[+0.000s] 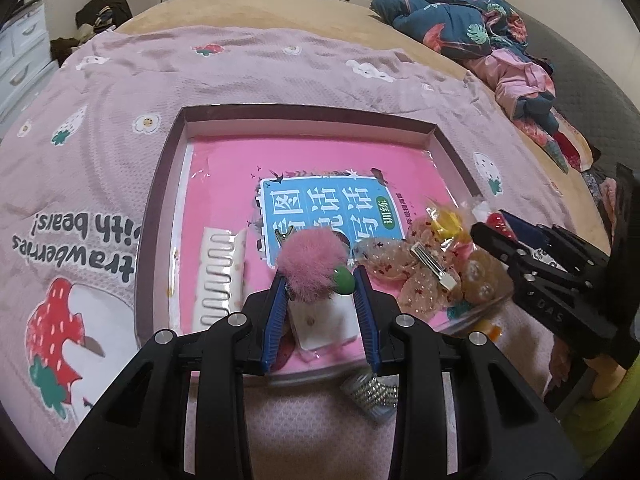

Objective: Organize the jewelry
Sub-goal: 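Carry both items into the box and open both tools to release them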

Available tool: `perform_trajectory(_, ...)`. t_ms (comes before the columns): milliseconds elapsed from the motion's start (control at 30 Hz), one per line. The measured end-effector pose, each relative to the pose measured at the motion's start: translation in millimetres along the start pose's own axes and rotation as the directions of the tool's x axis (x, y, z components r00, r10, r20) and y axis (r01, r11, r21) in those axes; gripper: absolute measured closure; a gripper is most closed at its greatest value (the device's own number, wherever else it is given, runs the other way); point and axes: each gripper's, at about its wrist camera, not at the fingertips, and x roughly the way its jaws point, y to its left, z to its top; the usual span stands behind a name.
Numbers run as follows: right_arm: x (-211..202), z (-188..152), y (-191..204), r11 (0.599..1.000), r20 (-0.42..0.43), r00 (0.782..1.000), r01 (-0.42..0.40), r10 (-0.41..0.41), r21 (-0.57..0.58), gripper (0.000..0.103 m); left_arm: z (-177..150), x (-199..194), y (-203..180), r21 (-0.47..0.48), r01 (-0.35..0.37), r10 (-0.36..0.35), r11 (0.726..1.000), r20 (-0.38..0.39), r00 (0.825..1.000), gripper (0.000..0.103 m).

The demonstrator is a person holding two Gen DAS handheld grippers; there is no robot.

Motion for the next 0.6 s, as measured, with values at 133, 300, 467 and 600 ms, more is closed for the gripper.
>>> perform_trajectory(133, 13, 3, 1, 1.0, -0.017, 1.0, 0.0, 0.0, 0.009, 0.062, 2, 4, 1, 0.0, -0.001, 0.001, 1.0, -0.006, 1.0, 0.078)
perform_trajectory(300, 19, 4, 2, 1.0, -0.029, 1.0, -0.011, 0.011, 0.016, 0.06, 2, 8, 1, 0.002, -0.002, 0.002, 1.0, -0.015, 1.0, 0.078)
perform_trajectory(467, 9, 0, 1, 1.0, -0.012, 1.0, -0.011, 0.011, 0.025, 0.042, 3, 9, -1, 0.007, -0.004, 0.004, 1.0, -0.019, 1.0, 0.078)
perform_trajectory(600, -4, -7, -3, 0.999, -0.003, 1.0, -0.005, 0.005, 0.036, 0.038, 3, 5, -4, 0.016, -0.007, 0.007, 1.0, -0.007, 1.0, 0.068)
